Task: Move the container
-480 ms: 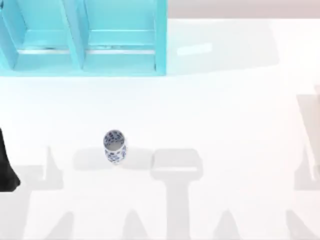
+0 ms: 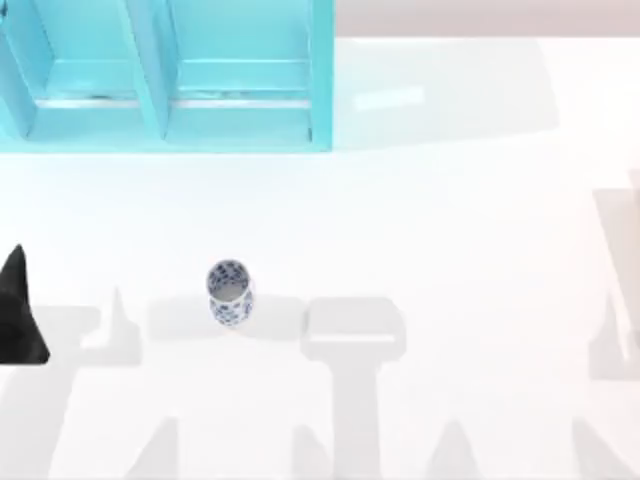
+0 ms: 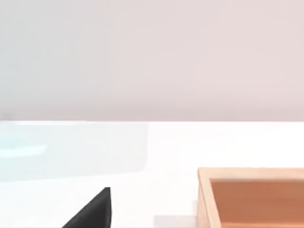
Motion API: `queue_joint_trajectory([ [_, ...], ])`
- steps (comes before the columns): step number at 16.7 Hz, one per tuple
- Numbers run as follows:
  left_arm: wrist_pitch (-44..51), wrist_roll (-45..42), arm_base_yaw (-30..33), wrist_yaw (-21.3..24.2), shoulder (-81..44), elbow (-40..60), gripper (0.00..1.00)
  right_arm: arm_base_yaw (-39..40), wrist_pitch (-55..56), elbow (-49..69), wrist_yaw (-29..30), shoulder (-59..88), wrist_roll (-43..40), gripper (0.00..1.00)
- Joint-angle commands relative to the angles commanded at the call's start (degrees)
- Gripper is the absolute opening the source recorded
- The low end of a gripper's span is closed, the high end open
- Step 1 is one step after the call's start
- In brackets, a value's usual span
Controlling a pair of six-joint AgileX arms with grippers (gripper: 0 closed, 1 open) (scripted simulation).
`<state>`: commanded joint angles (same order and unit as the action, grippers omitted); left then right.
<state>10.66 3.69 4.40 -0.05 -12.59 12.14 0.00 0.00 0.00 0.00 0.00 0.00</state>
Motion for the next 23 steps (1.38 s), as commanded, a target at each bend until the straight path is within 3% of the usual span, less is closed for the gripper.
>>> queue_joint_trajectory([
  [15, 52.63, 22.09, 22.57, 0.02, -84.65, 72.01, 1.00, 0.00, 0.00, 0.00, 0.00, 0.00, 0.00, 1.00],
  [19, 61.78, 25.81, 26.55, 0.10, -98.07, 84.18, 1.00, 0.00, 0.00, 0.00, 0.00, 0.00, 0.00, 1.00],
  [23, 65.20, 27.25, 28.08, 0.17, -102.64, 88.91, 1.00, 0.00, 0.00, 0.00, 0.00, 0.00, 0.00, 1.00],
])
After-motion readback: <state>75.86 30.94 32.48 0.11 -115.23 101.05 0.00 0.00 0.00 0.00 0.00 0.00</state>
